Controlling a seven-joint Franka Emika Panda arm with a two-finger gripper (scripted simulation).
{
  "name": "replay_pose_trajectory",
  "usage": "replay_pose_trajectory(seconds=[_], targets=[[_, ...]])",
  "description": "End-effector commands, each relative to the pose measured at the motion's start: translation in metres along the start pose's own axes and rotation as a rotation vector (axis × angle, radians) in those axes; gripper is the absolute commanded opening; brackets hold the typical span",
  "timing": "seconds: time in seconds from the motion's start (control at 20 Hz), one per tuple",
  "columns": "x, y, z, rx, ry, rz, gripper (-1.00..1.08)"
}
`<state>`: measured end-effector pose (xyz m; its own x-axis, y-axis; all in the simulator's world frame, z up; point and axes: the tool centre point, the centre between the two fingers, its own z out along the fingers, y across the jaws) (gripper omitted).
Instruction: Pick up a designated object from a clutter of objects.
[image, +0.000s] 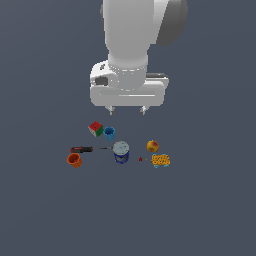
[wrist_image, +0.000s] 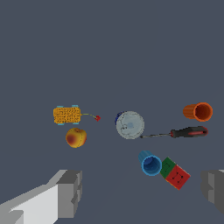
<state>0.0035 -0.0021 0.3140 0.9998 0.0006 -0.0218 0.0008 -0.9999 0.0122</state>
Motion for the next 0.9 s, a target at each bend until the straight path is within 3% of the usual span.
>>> replay_pose_trajectory(seconds=[0.0, 0.5, 0.85], targets=[[0.0, 0.0, 0.0, 0.0, 0.0, 0.0, 1.0], [-0.006, -0.028, 0.008, 0.018, -0.025, -0.065, 1.0], [-0.006, -0.024, 0.013, 0.018, -0.023, -0.071, 1.0]])
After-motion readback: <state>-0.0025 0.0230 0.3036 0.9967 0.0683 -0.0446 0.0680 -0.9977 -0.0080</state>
